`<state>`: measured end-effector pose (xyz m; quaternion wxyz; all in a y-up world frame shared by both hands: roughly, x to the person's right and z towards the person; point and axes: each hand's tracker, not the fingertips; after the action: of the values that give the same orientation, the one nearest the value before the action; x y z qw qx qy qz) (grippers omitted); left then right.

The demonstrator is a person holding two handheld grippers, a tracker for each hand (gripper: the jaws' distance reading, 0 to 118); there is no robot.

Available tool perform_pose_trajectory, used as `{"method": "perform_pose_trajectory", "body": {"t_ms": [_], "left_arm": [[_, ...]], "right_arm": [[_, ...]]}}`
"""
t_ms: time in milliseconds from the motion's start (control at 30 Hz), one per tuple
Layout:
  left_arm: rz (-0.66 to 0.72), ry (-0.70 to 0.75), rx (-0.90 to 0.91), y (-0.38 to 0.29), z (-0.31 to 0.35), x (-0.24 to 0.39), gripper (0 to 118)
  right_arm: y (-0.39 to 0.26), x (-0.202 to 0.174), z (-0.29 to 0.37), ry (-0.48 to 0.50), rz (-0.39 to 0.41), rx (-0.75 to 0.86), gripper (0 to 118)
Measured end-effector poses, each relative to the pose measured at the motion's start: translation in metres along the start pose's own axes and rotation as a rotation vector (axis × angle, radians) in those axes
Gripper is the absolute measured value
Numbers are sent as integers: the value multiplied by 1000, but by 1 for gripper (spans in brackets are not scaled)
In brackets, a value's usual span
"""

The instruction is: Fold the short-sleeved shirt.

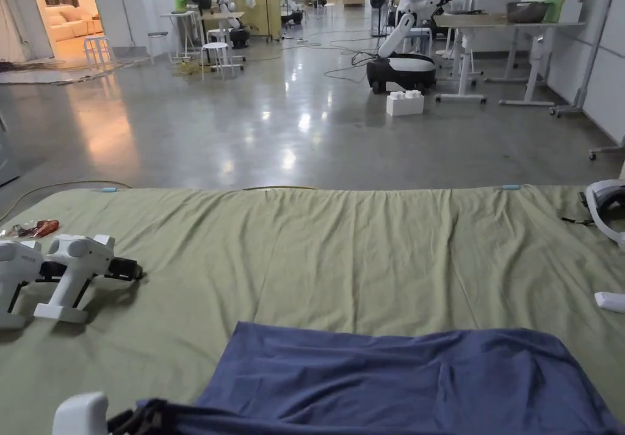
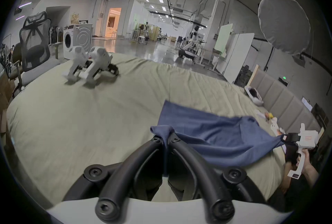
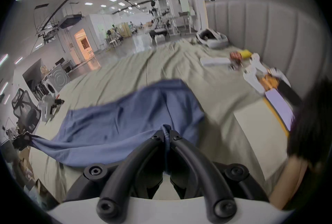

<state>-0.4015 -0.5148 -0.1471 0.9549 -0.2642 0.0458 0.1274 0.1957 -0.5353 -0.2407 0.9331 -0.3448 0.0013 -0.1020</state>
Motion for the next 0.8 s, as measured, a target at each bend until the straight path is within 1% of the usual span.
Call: {"method": "perform_pose_trajectory", "body": {"t_ms": [33, 200, 267, 300, 367, 433, 533, 567, 600, 633, 667, 700, 733, 800], "left_arm": [[-3, 1, -10, -12, 14, -4, 5], [20, -11, -68, -60, 78, -17, 5], [-11, 21, -114, -78, 97, -17, 5], [-15, 29, -125, -86, 102, -18, 5], [-21, 21, -154, -105, 105, -23, 5], [-47, 21, -185, -115, 102, -24, 5], [-20, 12, -198, -120, 97, -27, 5], [-12, 10, -204, -119, 95, -29, 6], [-5, 9, -219, -117, 92, -32, 8], [2, 12, -226, -116, 92, -33, 19], [1, 20, -217, -115, 92, -36, 60], [-1, 24, -228, -112, 91, -39, 90], [3, 23, -221, -110, 93, -42, 96], [21, 36, -185, -102, 100, -47, 96]], "right_arm": [[-15, 6, 9, -3, -1, -52, 5], [-64, 24, 69, -11, -13, -80, 5], [-77, 27, 86, -7, -14, -115, 5], [-85, 27, 91, -16, -7, -119, 5], [-97, 26, 96, -26, 33, -150, 5], [-104, 23, 99, -22, 48, -160, 5], [-110, 20, 98, -23, 65, -155, 6], [-112, 20, 97, -25, 58, -151, 8], [-110, 21, 96, -24, 34, -165, 17], [-110, 24, 94, -30, 12, -193, 38], [-110, 31, 92, -28, -18, -214, 76], [-110, 35, 92, -43, -35, -236, 93], [-110, 38, 96, -34, -50, -219, 96], [-108, 45, 107, -26, -76, -192, 96]]}}
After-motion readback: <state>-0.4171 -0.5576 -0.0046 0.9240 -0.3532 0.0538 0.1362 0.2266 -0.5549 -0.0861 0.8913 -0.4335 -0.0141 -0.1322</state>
